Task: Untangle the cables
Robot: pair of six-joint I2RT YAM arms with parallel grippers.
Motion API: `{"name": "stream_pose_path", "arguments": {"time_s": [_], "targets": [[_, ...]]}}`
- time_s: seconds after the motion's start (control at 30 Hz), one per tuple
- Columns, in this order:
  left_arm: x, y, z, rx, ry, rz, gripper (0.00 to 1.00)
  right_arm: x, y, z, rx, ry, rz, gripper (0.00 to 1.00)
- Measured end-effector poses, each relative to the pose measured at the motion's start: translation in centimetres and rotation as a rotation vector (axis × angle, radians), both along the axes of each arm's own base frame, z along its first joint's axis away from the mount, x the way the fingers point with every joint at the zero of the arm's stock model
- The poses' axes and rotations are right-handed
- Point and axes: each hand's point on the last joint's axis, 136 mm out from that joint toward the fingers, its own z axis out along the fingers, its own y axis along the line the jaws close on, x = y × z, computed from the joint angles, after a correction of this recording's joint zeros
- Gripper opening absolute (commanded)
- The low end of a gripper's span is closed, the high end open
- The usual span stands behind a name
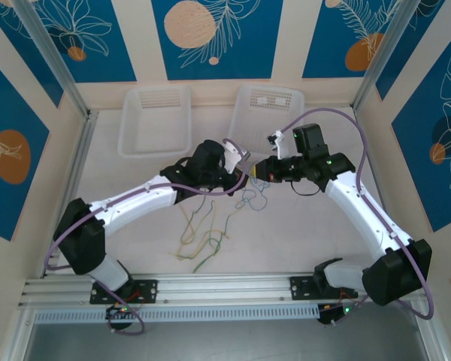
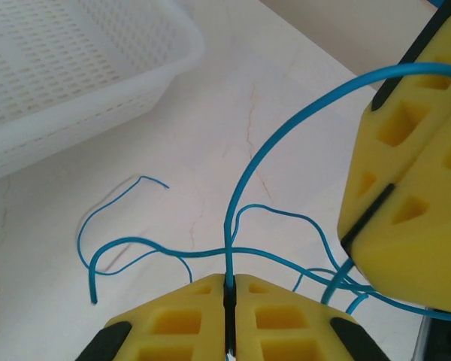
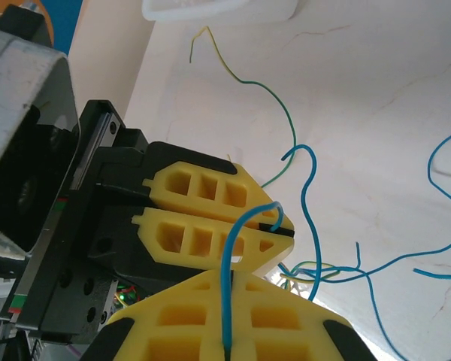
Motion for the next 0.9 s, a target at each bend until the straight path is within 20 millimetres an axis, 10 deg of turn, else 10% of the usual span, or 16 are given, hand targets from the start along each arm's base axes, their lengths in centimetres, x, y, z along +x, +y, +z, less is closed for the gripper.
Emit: {"name": "stream_pose_path", "arguments": {"time_s": [0.2,0.47,0.57,0.9], "targets": [[0.5,0.3,-0.1,0.016,-0.018,0.025,0.00,0.6,-0.7,-0.2,-0.019,-0.003,-0.037,0.01],[1.4,1.4,-0.7,0.051,-0.044,0.095,0.00,1.5,-2.5,-2.0,-0.053,0.033,-0.112,0.33],[1.6,1.7,-0.9,0.063,-0.049,0.113,0.00,1.7,-3.0,-3.1,-0.063,0.047,-0.128,0.19],[2.0,2.1,-1.1,0.072,-0.052,0.141,0.00,2.0,-3.4,-6.8,-0.085,0.120,-0.150,0.17]]}}
